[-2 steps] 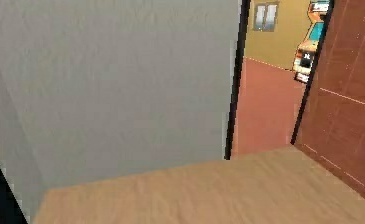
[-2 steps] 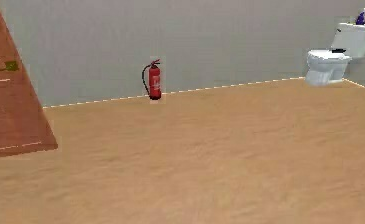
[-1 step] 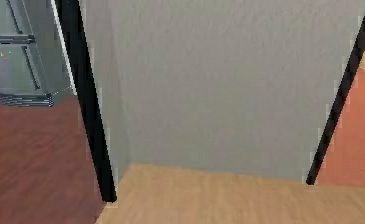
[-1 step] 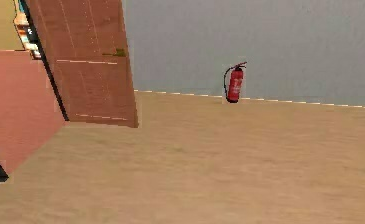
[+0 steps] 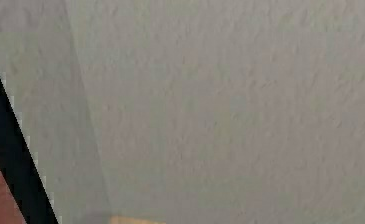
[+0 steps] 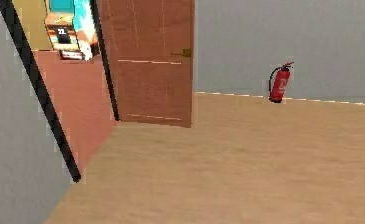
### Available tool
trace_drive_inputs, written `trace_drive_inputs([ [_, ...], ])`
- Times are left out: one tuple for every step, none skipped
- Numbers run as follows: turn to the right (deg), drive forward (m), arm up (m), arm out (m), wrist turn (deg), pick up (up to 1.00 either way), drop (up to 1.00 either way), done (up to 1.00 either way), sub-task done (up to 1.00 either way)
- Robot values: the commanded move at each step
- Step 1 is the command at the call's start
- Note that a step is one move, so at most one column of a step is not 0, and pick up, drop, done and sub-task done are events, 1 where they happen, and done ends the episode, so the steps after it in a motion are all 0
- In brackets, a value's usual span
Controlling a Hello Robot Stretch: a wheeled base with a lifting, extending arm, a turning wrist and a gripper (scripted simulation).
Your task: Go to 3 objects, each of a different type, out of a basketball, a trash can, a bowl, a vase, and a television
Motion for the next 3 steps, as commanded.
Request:
trace_drive_inputs([
  [-45.0,0.0,0.0,0.0,0.0,0.0,0.0,0.0,0.0],
  [-33.0,0.0,0.0,0.0,0.0,0.0,0.0,0.0,0.0],
  [0.0,1.0,0.0,0.0,0.0,0.0,0.0,0.0,0.0],
])
